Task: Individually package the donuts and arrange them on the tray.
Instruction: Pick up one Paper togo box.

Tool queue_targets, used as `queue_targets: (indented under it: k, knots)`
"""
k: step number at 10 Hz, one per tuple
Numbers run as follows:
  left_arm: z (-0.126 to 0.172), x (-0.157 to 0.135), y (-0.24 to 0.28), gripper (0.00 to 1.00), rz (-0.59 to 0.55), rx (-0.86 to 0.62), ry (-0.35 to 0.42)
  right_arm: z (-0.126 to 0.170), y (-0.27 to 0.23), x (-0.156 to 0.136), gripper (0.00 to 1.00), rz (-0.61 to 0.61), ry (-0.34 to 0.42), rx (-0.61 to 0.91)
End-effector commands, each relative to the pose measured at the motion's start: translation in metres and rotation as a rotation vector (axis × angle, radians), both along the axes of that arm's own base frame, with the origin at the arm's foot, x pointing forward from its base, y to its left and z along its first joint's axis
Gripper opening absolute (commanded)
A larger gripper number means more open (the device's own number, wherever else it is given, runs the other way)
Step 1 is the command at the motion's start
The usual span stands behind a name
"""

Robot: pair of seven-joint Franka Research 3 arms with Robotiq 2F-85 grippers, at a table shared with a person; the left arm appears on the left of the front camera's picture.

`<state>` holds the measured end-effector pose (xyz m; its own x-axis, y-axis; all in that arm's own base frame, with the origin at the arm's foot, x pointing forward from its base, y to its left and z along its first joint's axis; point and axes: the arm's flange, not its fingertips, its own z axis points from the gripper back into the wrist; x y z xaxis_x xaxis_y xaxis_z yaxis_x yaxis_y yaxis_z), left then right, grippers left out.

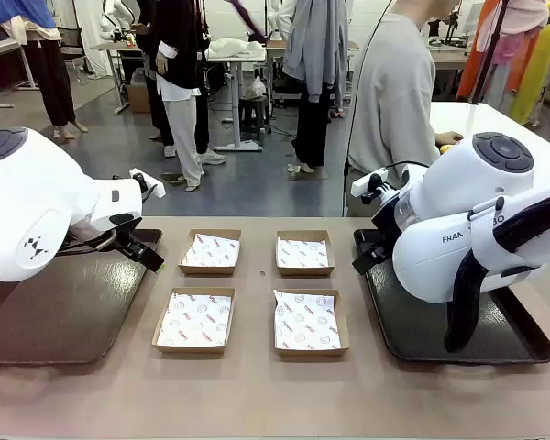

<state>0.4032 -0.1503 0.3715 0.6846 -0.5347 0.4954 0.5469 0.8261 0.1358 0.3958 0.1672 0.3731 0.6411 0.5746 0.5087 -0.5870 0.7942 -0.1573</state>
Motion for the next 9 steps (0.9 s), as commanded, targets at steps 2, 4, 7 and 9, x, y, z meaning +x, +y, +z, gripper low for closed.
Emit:
queue_targets:
  k: [2,4,7,9]
  knots:
    - [0.0,-0.0001,0.0,1.0,0.0,0.0,0.0,0.0,0.0,0.0,1.0,0.0,0.0,0.0]
    - [0.0,-0.0001,0.0,1.0,0.0,0.0,0.0,0.0,0.0,0.0,1.0,0.0,0.0,0.0]
    - [0.0,-0.0001,0.0,1.0,0.0,0.0,0.0,0.0,0.0,0.0,1.0,0.0,0.0,0.0]
    - [0.0,-0.0001,0.0,1.0,0.0,0.0,0.0,0.0,0.0,0.0,1.0,0.0,0.0,0.0]
